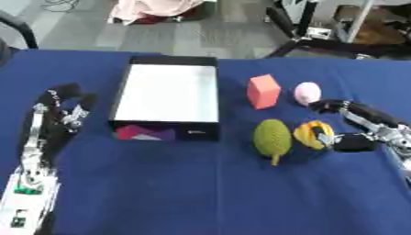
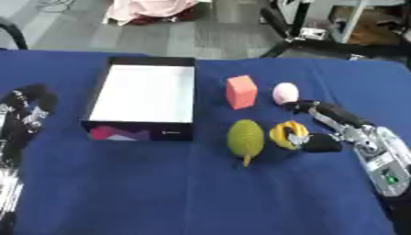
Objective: Pick up objects on the table and place them in the box.
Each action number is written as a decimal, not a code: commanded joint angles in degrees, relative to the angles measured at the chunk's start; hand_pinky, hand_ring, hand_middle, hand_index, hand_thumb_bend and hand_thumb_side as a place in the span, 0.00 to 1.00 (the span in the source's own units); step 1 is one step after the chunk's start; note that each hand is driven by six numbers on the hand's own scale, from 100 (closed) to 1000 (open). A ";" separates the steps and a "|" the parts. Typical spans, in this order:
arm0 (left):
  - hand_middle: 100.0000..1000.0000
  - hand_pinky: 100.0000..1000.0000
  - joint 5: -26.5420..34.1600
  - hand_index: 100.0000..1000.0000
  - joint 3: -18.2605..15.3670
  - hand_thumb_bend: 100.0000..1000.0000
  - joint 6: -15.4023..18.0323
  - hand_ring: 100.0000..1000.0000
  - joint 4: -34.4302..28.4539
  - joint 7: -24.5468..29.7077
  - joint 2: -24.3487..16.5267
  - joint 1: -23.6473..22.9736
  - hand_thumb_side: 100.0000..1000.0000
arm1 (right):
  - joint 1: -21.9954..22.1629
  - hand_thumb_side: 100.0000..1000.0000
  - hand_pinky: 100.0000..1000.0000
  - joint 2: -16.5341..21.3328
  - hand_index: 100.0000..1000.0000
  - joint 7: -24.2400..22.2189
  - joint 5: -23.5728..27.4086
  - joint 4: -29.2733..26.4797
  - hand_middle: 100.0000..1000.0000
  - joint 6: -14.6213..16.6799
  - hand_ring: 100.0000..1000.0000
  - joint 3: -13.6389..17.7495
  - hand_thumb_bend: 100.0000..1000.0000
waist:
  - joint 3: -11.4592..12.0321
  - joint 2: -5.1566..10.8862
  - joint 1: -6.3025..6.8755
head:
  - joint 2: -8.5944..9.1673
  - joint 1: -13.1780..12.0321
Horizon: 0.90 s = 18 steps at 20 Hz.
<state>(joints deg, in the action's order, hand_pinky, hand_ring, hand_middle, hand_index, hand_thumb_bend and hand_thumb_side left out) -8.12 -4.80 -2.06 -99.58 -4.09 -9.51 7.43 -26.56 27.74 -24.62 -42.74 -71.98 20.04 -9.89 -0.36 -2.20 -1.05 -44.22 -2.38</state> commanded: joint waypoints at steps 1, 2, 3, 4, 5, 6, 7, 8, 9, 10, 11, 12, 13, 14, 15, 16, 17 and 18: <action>0.59 0.60 -0.41 0.72 0.26 0.74 0.00 0.85 -0.68 0.27 -0.94 0.29 0.57 | -1.55 0.59 0.90 2.16 0.96 -1.68 -4.62 0.68 0.85 1.51 0.87 0.58 0.00 | 0.06 1.42 -0.27 | 0.11 0.20; 0.59 0.60 -0.41 0.72 0.30 0.74 0.01 0.85 -0.68 0.32 -0.93 0.28 0.57 | -1.82 0.62 0.91 2.23 0.95 -2.52 -5.93 1.00 0.84 1.91 0.87 0.47 0.00 | 0.08 1.43 -0.28 | 0.11 0.20; 0.59 0.60 -0.40 0.72 0.33 0.74 0.02 0.85 -0.67 0.36 -0.92 0.29 0.57 | -2.07 0.64 0.91 2.20 0.95 -3.37 -7.10 1.34 0.84 2.28 0.87 0.45 0.00 | 0.09 1.43 -0.27 | 0.11 0.20; 0.59 0.60 -0.39 0.72 0.35 0.74 0.05 0.85 -0.69 0.40 -0.91 0.30 0.57 | -2.28 0.65 0.91 2.13 0.94 -4.22 -8.09 1.72 0.84 2.62 0.87 0.44 0.00 | 0.10 1.44 -0.26 | 0.11 0.20; 0.59 0.60 -0.38 0.72 0.35 0.74 0.07 0.85 -0.71 0.43 -0.91 0.31 0.57 | -2.47 0.66 0.91 2.05 0.93 -5.02 -8.86 2.08 0.83 2.95 0.87 0.49 0.00 | 0.11 1.44 -0.25 | 0.11 0.21; 0.59 0.60 -0.38 0.72 0.34 0.74 0.08 0.85 -0.72 0.45 -0.91 0.32 0.57 | -2.66 0.65 0.91 2.03 0.93 -5.88 -9.68 2.45 0.82 3.23 0.88 0.48 0.00 | 0.12 1.45 -0.25 | 0.11 0.20; 0.59 0.60 -0.38 0.72 0.33 0.74 0.09 0.85 -0.73 0.46 -0.91 0.31 0.57 | -2.86 0.64 0.91 1.99 0.93 -6.62 -10.59 2.68 0.82 3.44 0.88 0.50 0.00 | 0.11 1.45 -0.24 | 0.11 0.19; 0.59 0.60 -0.37 0.72 0.35 0.74 0.09 0.85 -0.73 0.48 -0.92 0.29 0.57 | -3.03 0.58 0.91 1.96 0.92 -7.18 -11.53 2.91 0.81 3.53 0.87 0.53 0.00 | 0.11 1.45 -0.25 | 0.11 0.21; 0.59 0.60 -0.37 0.72 0.38 0.74 0.09 0.85 -0.73 0.51 -0.92 0.28 0.57 | -3.19 0.51 0.91 1.89 0.91 -7.56 -12.35 3.21 0.80 3.56 0.87 0.56 0.00 | 0.11 1.46 -0.25 | 0.11 0.20; 0.59 0.60 -0.36 0.72 0.41 0.74 0.09 0.85 -0.72 0.55 -0.92 0.26 0.57 | -3.40 0.46 0.91 1.82 0.90 -7.79 -13.20 3.63 0.79 3.50 0.86 0.58 0.00 | 0.10 1.46 -0.25 | 0.11 0.17; 0.59 0.60 -0.37 0.72 0.44 0.74 0.09 0.85 -0.72 0.59 -0.92 0.26 0.57 | -3.62 0.43 0.91 1.71 0.89 -7.79 -13.97 4.15 0.78 3.41 0.86 0.60 0.00 | 0.10 1.47 -0.25 | 0.11 0.17; 0.59 0.60 -0.36 0.72 0.45 0.74 0.10 0.85 -0.72 0.61 -0.92 0.26 0.57 | -3.84 0.31 0.90 1.55 0.86 -7.49 -14.56 4.67 0.73 3.27 0.83 0.70 0.00 | 0.09 1.47 -0.24 | 0.11 0.18; 0.59 0.60 -0.35 0.71 0.45 0.74 0.10 0.85 -0.73 0.61 -0.91 0.26 0.57 | -4.08 0.31 0.89 1.37 0.80 -6.73 -15.12 5.18 0.66 3.07 0.81 0.83 0.00 | 0.08 1.47 -0.23 | 0.11 0.18; 0.59 0.60 -0.34 0.71 0.44 0.74 0.09 0.85 -0.72 0.59 -0.91 0.25 0.57 | -4.34 0.31 0.88 1.19 0.72 -5.26 -15.59 5.47 0.57 2.76 0.78 1.05 0.00 | 0.07 1.47 -0.22 | 0.11 0.18; 0.59 0.60 -0.32 0.71 0.46 0.74 0.09 0.85 -0.73 0.60 -0.90 0.25 0.57 | -4.53 0.31 0.88 1.00 0.70 -2.97 -16.15 5.66 0.54 2.34 0.77 1.20 0.00 | 0.07 1.47 -0.22 | 0.11 0.20; 0.59 0.60 -0.31 0.71 0.47 0.74 0.08 0.85 -0.72 0.61 -0.90 0.24 0.57 | -4.71 0.30 0.86 0.83 0.57 -0.44 -16.66 5.77 0.41 1.92 0.72 1.30 0.00 | 0.08 1.48 -0.21 | 0.11 0.22; 0.59 0.60 -0.30 0.71 0.50 0.74 0.07 0.85 -0.72 0.61 -0.89 0.24 0.57 | -4.86 0.30 0.85 0.68 0.51 2.31 -17.13 5.88 0.36 1.49 0.69 1.31 0.00 | 0.09 1.48 -0.21 | 0.11 0.25; 0.59 0.60 -0.29 0.71 0.52 0.74 0.07 0.85 -0.71 0.62 -0.89 0.23 0.57 | -5.04 0.26 0.82 0.54 0.40 4.97 -17.49 5.93 0.25 1.11 0.64 1.33 0.00 | 0.11 1.49 -0.21 | 0.11 0.27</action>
<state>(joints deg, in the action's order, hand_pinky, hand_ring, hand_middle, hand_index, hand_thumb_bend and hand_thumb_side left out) -8.13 -4.47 -2.04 -99.58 -3.60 -9.51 7.23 -30.33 27.40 -22.33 -59.35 -65.91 21.60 -9.24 -0.28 -2.07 -1.05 -44.22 -2.33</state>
